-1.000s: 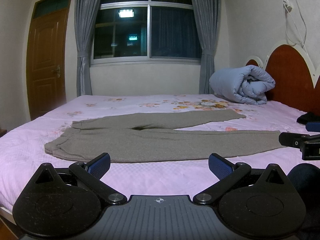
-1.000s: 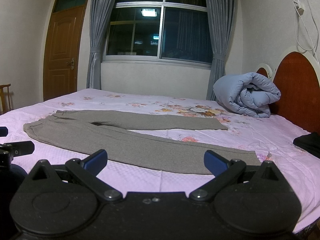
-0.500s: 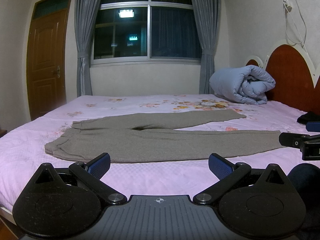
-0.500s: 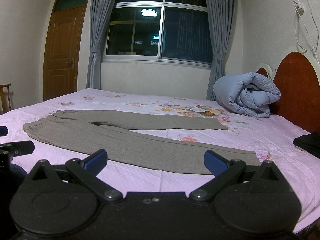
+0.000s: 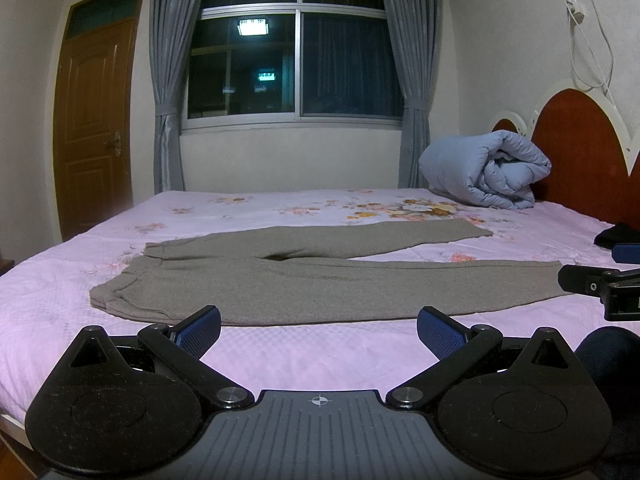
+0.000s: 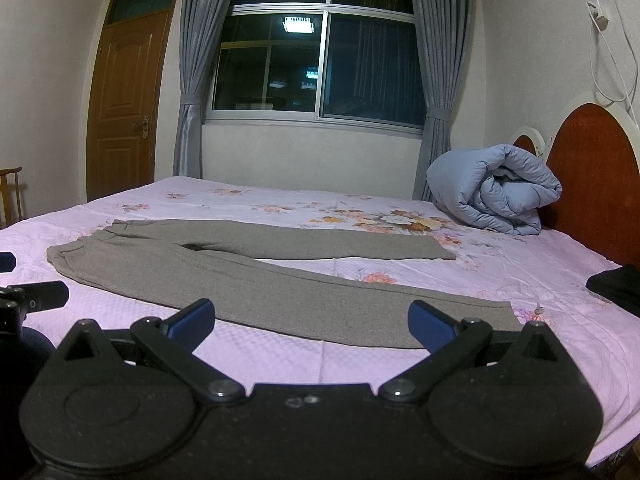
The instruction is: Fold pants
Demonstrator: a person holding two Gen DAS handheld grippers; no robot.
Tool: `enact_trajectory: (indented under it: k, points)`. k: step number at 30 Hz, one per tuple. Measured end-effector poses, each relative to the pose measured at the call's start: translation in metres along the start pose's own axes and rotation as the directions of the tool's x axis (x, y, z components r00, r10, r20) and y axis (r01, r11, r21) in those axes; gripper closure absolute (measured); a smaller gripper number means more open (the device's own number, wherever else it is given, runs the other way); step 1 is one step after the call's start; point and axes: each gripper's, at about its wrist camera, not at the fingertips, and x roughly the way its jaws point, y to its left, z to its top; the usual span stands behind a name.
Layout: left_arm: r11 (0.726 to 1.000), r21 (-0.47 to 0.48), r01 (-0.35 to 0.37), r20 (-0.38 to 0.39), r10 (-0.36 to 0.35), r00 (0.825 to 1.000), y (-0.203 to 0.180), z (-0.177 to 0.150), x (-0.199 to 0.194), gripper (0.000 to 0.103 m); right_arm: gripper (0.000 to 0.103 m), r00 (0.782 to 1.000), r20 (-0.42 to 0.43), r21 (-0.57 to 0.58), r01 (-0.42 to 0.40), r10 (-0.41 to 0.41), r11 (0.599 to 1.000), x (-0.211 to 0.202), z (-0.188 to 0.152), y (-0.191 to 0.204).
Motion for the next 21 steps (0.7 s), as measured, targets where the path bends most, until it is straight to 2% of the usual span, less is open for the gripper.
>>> enact_trajectory:
  k: [21]
  points:
    - [1.0,0.001,-0.001,-0.001,0.001,1.0,0.001,0.0048,-0.0011,0.0,0.006,1.0,0.0,0.0,0.0,0.0,1.0,-0.0005,0.0002,0.0006]
